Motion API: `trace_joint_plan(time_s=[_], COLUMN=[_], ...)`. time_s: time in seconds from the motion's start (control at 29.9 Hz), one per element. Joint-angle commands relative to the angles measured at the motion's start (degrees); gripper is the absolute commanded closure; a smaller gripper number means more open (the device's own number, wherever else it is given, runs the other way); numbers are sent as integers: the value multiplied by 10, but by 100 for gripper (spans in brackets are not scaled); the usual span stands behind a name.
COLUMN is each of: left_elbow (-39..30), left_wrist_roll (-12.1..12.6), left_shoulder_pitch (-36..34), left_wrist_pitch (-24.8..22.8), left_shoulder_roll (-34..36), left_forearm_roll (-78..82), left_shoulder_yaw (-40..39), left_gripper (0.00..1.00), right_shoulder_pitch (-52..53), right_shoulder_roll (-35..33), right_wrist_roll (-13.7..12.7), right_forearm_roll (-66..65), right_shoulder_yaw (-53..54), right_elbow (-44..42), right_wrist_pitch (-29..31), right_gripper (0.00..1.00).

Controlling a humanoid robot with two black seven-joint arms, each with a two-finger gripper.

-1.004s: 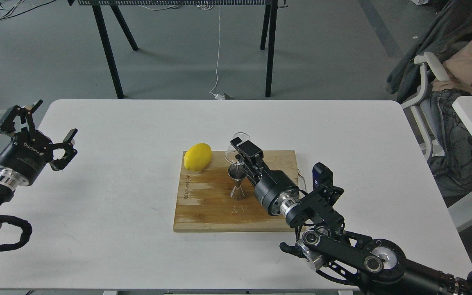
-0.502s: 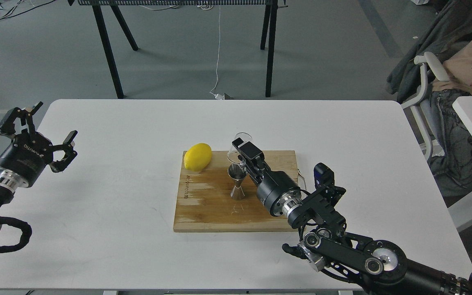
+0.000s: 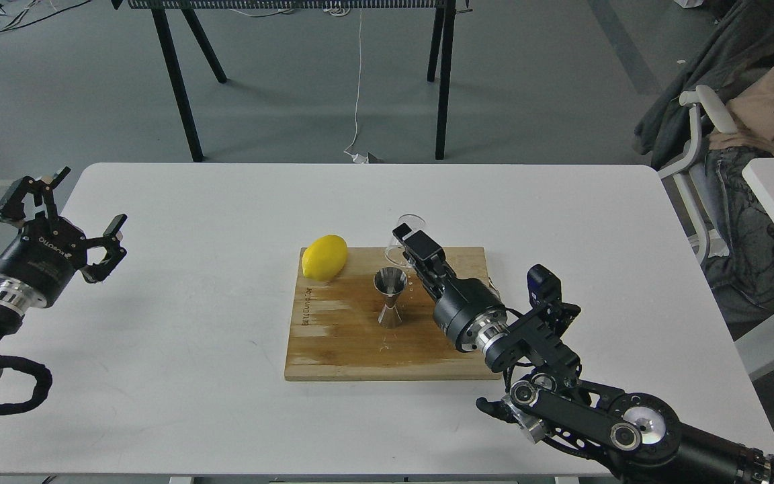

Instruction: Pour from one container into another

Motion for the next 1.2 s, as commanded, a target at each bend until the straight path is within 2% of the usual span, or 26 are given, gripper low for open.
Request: trace_joint_plan(time_s=[0.0, 0.87, 1.0, 1.17], left_elbow=[0, 2, 4, 6], left_wrist_roll=[0, 0, 0, 0], left_shoulder_pitch=[0, 0, 1, 1], left_wrist_pitch=[0, 0, 0, 0], left_shoulder_roll=[0, 1, 1, 1], left_forearm_roll=[0, 0, 0, 0], left_shoulder_yaw=[0, -1, 0, 0], left_gripper=[0, 0, 0, 0], right_shoulder_pitch=[0, 16, 6, -24], right_shoulder_roll=[-2, 2, 1, 5], right_wrist_roll=[1, 12, 12, 25], right_forearm_roll=[-6, -10, 21, 163], right_shoulder_yaw=[0, -31, 3, 107], right_elbow=[0, -6, 7, 65], right_wrist_pitch=[0, 0, 0, 0], right_gripper=[67, 67, 67, 67])
